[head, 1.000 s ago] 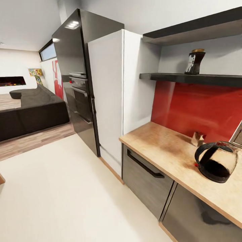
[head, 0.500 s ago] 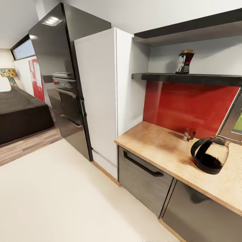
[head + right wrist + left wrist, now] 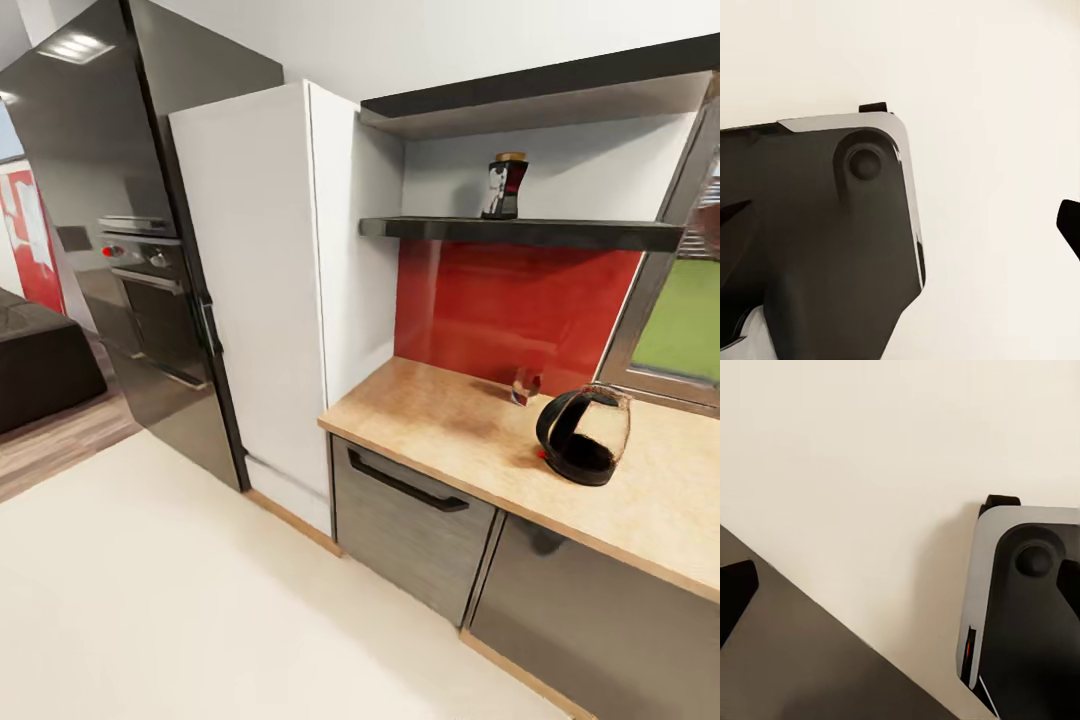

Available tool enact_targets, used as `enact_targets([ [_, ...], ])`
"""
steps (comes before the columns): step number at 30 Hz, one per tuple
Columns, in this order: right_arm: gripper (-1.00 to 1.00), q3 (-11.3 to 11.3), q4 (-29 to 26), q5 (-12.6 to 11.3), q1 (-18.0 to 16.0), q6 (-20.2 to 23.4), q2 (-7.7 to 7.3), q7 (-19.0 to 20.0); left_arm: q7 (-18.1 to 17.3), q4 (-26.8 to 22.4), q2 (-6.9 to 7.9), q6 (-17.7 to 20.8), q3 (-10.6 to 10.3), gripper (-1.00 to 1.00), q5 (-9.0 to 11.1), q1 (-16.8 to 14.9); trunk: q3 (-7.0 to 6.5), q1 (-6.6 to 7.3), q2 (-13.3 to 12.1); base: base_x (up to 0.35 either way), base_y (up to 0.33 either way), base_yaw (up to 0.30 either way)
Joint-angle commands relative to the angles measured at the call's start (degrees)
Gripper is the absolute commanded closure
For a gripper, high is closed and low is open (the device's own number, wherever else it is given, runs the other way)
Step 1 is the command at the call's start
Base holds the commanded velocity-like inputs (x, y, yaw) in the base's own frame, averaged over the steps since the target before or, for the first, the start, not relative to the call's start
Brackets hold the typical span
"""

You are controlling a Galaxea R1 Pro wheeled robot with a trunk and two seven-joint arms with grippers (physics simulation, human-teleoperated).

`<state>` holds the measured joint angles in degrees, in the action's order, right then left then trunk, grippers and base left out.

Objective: Set up a coffee station on the kitchen countertop: keep the coffee maker on the countertop, move the bottle of coffee from the kitchen shelf to the counter next to the coffee maker, place a paper coffee filter on top of the coffee maker, put the saucer next to the coffee maker with the coffee cup on the saucer, and place the electric kettle next to the coffee maker.

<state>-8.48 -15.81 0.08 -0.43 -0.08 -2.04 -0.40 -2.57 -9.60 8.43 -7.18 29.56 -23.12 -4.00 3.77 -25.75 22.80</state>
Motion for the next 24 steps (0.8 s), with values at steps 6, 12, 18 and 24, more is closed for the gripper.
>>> enact_targets([
  [6,-1.0,-0.13,-0.01,0.0,-0.05,-0.01,0.02,-0.04,-0.29,0.02,0.01,-0.2,0.49,-1.0,-0.44,-0.04,0.12,-0.03,0.12,0.0,0.015,-0.3],
  [12,-1.0,-0.13,-0.01,0.0,-0.04,-0.01,0.01,-0.04,-0.31,0.02,0.01,-0.21,0.5,-1.0,-0.44,-0.04,0.12,-0.03,0.12,0.0,0.001,-0.3],
  [18,-1.0,-0.13,-0.01,0.0,-0.04,-0.01,0.02,-0.04,-0.32,0.02,0.01,-0.27,0.5,-1.0,-0.44,-0.04,0.12,-0.03,0.12,0.0,0.0,-0.3],
  [24,-1.0,-0.13,-0.01,0.0,-0.04,-0.01,0.02,-0.04,-0.31,0.02,0.01,-0.29,0.5,-1.0,-0.44,-0.04,0.12,-0.03,0.12,0.0,0.0,-0.3],
])
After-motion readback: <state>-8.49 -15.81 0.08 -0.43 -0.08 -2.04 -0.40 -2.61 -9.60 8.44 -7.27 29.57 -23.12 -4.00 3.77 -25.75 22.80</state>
